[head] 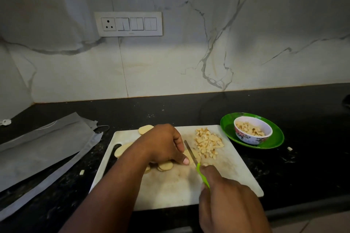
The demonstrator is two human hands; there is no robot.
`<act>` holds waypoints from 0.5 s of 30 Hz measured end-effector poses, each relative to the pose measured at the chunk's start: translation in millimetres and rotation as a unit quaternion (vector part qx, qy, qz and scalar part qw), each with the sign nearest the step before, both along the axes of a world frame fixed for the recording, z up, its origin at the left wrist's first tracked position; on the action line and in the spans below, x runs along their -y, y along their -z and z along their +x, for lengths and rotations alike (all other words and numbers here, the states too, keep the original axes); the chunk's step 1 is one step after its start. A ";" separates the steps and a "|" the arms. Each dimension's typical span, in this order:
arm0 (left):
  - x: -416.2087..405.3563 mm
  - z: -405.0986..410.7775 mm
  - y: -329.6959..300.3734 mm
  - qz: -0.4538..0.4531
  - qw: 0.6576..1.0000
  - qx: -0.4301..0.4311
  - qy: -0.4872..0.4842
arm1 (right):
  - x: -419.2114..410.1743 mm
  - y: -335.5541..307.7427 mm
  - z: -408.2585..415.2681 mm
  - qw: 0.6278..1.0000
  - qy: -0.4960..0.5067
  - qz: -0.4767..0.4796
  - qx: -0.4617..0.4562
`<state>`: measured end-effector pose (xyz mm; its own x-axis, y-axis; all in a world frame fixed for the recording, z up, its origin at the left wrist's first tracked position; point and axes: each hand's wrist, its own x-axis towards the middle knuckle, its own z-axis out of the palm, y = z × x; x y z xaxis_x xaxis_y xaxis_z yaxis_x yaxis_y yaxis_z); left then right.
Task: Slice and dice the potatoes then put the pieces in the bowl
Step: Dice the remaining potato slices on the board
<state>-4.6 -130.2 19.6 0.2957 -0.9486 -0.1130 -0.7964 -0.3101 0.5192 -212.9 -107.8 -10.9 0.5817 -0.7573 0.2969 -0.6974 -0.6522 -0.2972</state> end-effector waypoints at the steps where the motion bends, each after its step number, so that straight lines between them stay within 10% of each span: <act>1: 0.3 0.2 0.7 0.000 1.000 -0.001 0.003 | -0.4 -3.7 4.7 1.000 -0.007 0.023 -0.015; 15: 4.9 6.5 10.5 -0.008 0.997 -0.078 -0.014 | -7.5 29.8 -6.4 1.000 -0.001 0.028 0.011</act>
